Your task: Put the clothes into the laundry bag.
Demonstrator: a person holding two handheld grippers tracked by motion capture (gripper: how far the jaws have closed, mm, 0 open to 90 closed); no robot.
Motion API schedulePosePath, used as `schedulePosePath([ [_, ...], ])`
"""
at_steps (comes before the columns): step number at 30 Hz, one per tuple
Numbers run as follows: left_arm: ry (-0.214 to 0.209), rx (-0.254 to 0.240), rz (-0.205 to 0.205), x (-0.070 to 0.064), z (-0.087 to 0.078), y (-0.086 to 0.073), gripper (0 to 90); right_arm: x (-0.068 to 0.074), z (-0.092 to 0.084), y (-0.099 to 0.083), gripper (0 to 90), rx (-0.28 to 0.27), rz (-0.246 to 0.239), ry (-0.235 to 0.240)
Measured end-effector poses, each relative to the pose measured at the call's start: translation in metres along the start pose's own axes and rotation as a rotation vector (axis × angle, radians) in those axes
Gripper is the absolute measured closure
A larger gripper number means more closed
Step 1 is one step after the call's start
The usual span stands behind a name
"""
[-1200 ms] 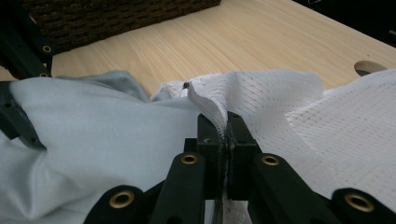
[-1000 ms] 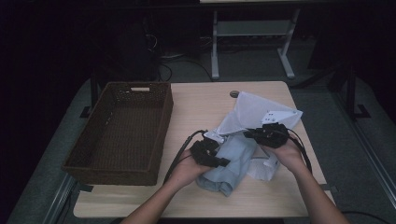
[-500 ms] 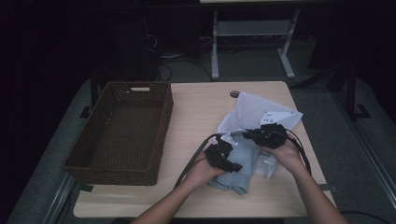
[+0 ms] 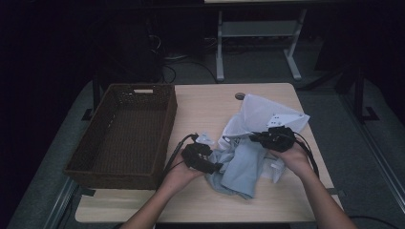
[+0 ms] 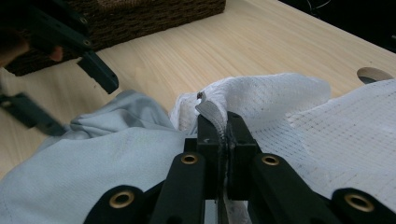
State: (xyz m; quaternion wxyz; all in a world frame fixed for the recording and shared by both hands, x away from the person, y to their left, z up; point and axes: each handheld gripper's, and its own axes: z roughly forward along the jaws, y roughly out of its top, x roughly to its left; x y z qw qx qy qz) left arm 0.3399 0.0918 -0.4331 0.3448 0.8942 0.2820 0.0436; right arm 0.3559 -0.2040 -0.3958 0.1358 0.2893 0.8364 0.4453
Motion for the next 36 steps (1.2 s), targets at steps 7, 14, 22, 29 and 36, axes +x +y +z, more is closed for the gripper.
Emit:
schedulePosePath([
  [7, -0.016, 0.049, -0.023, 0.014, 0.029, -0.005, 22.1, 0.001, 0.003, 0.000, 86.0, 0.009, -0.004, 0.005],
  [14, -0.045, 0.028, 0.067, 0.006, 0.034, -0.002, 46.8, 0.001, 0.005, -0.001, 86.0, 0.012, -0.007, 0.009],
  [22, -0.090, 0.015, 0.103, -0.002, 0.032, 0.002, 78.3, 0.002, 0.006, -0.001, 86.0, 0.016, -0.009, 0.012],
  [29, -0.147, -0.108, 0.117, -0.016, 0.014, 0.015, 80.4, 0.002, 0.006, -0.001, 86.0, 0.015, -0.008, 0.017],
  [36, -0.142, -0.147, 0.164, -0.033, 0.013, 0.036, 80.4, 0.007, 0.005, 0.002, 86.0, 0.007, -0.010, 0.024],
])
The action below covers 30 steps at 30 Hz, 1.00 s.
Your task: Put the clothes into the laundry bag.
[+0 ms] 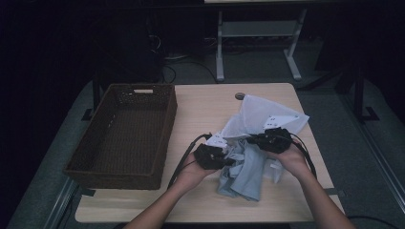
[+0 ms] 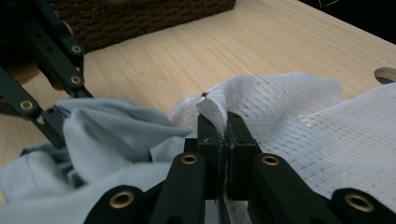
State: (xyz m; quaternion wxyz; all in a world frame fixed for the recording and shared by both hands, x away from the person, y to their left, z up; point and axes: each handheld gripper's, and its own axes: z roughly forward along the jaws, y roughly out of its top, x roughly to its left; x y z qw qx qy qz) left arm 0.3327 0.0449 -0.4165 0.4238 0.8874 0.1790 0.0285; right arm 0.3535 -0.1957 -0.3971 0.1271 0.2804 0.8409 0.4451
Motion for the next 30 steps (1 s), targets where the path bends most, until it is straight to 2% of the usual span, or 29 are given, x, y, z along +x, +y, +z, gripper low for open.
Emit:
schedulePosePath([
  [7, 0.026, -0.009, -0.046, 0.005, 0.021, 0.012, 80.3, 0.011, -0.012, 0.000, 86.1, -0.029, 0.012, 0.014],
  [14, 0.074, -0.023, -0.079, 0.010, 0.044, 0.013, 79.7, 0.021, -0.017, -0.004, 86.0, -0.033, 0.020, 0.038],
  [17, 0.080, -0.025, -0.092, 0.011, 0.050, 0.012, 78.7, 0.023, -0.016, -0.008, 86.1, -0.026, 0.022, 0.042],
  [20, 0.084, -0.027, -0.102, 0.011, 0.051, 0.011, 78.0, 0.026, -0.016, -0.009, 86.1, -0.025, 0.031, 0.054],
  [24, 0.096, -0.020, -0.097, 0.010, 0.047, 0.008, 74.7, 0.034, -0.019, -0.009, 86.0, -0.024, 0.019, 0.068],
  [28, 0.100, 0.004, -0.096, 0.009, 0.036, 0.001, 65.4, 0.037, -0.021, -0.013, 86.0, -0.021, 0.013, 0.069],
  [30, 0.088, 0.012, -0.102, 0.009, 0.027, -0.002, 59.1, 0.036, -0.020, -0.015, 86.0, -0.018, 0.017, 0.070],
])
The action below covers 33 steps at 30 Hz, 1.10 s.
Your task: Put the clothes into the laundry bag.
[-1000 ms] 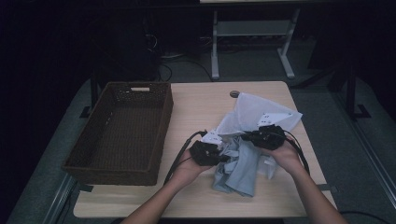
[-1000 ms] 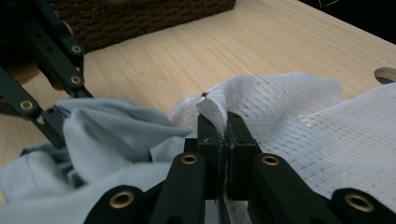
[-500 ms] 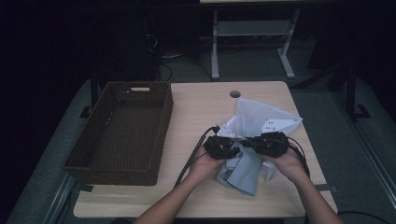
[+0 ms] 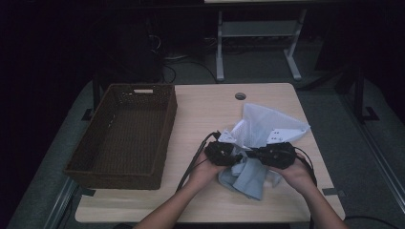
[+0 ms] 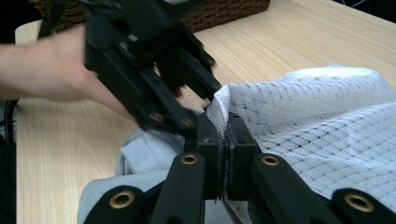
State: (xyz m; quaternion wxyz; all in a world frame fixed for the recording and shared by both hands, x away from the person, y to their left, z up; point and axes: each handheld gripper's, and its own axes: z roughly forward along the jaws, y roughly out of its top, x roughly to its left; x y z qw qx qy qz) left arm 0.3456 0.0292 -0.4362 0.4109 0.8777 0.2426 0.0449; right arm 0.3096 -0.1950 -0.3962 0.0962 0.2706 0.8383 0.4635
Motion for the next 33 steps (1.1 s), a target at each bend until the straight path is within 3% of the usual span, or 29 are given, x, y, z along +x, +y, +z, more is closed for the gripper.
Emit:
schedulePosePath([
  [4, -0.016, 0.006, -0.015, 0.003, -0.024, -0.005, 49.6, 0.000, 0.001, 0.000, 86.0, -0.001, -0.002, 0.002],
  [7, -0.005, -0.008, -0.017, 0.008, -0.043, -0.008, 46.6, 0.001, 0.000, 0.001, 86.0, -0.001, -0.006, 0.002],
  [12, 0.037, -0.067, -0.051, 0.021, -0.065, -0.009, 47.1, 0.000, -0.007, 0.006, 86.0, -0.023, -0.011, -0.007],
  [17, 0.074, -0.116, -0.055, 0.030, -0.075, 0.004, 47.9, -0.002, -0.014, 0.008, 86.0, -0.045, -0.009, -0.014],
  [20, 0.085, -0.073, -0.050, 0.038, -0.063, 0.009, 47.7, -0.004, -0.015, 0.008, 85.9, -0.051, -0.006, -0.013],
  [25, 0.052, -0.015, -0.074, 0.057, -0.029, 0.011, 45.9, -0.004, -0.015, 0.010, 86.0, -0.053, -0.012, -0.016],
  [33, -0.006, 0.061, -0.024, 0.069, 0.000, 0.017, 49.0, -0.007, -0.016, 0.011, 86.0, -0.061, -0.011, -0.015],
])
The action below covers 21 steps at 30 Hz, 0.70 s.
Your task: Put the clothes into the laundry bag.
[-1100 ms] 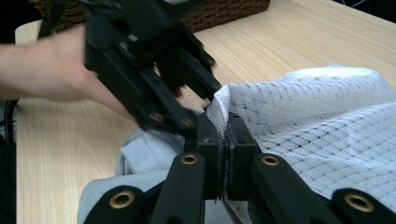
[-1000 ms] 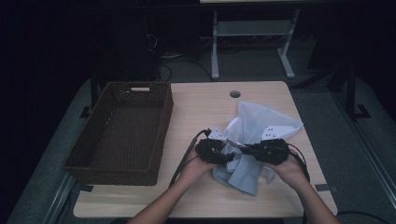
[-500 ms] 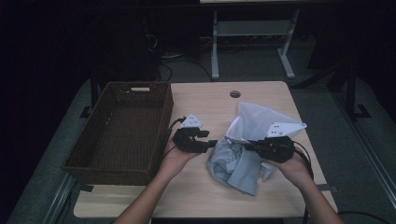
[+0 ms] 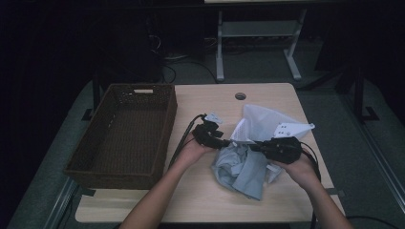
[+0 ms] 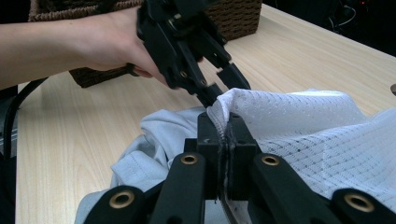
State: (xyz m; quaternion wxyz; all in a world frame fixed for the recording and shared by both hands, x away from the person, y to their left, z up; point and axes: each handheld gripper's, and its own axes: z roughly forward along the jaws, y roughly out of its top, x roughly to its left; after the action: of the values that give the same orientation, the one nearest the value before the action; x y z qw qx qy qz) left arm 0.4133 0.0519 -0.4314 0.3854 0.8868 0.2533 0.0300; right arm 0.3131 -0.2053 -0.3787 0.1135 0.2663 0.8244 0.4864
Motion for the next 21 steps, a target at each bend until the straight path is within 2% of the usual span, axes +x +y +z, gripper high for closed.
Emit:
schedulePosePath([
  [4, -0.030, 0.045, 0.034, -0.001, 0.010, 0.002, 57.5, 0.000, 0.001, 0.001, 85.9, 0.001, -0.002, 0.001],
  [6, -0.052, 0.055, 0.041, -0.002, 0.012, 0.003, 67.8, 0.000, 0.001, 0.001, 85.9, 0.003, -0.004, 0.000],
  [8, -0.047, 0.066, 0.057, -0.004, 0.011, 0.004, 78.5, 0.000, 0.001, 0.001, 86.0, 0.004, -0.004, 0.001],
  [10, -0.045, 0.071, 0.051, -0.005, 0.009, 0.004, 84.4, -0.001, 0.001, 0.001, 85.9, 0.000, -0.003, 0.001],
  [14, -0.030, 0.066, 0.051, -0.008, -0.002, 0.000, 86.5, -0.003, 0.001, 0.000, 86.0, 0.001, 0.000, -0.006],
  [19, -0.018, 0.064, 0.048, -0.014, -0.016, -0.012, 86.6, -0.005, 0.002, -0.002, 86.0, 0.002, 0.007, -0.010],
  [21, -0.021, 0.061, 0.026, -0.016, -0.021, -0.017, 86.6, -0.006, 0.003, -0.003, 86.0, 0.007, 0.010, -0.013],
])
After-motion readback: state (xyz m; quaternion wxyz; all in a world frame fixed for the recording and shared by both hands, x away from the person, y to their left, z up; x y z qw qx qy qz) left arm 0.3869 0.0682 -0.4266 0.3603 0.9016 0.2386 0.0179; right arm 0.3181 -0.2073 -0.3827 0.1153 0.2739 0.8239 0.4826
